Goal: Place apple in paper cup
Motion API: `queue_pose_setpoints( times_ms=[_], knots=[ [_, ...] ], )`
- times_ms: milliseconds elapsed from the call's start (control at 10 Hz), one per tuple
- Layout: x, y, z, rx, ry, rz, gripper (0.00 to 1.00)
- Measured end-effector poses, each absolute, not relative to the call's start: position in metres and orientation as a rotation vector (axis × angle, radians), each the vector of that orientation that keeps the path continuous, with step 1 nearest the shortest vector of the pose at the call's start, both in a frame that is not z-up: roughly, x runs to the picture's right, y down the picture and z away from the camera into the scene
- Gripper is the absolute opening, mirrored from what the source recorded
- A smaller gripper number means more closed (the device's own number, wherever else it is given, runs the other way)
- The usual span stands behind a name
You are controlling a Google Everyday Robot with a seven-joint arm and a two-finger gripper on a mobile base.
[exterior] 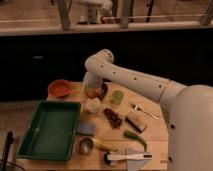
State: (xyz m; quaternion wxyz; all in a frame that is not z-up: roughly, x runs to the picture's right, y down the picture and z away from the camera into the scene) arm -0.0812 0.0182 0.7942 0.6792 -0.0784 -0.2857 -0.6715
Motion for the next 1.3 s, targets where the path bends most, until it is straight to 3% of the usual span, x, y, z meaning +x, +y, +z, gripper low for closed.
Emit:
queue_pose_setpoints(
  times_ms=[800,900,1300],
  knots=[
    [-0.0823,0.0237,0.7922,-0.211,-0.656,-1.512,0.02],
    [-0.0816,0.024,0.7922,-0.215,-0.661,-1.512,0.07],
    [-0.0824,0.0296,0.7914,-0.26,-0.716,-1.53,0.5]
  ],
)
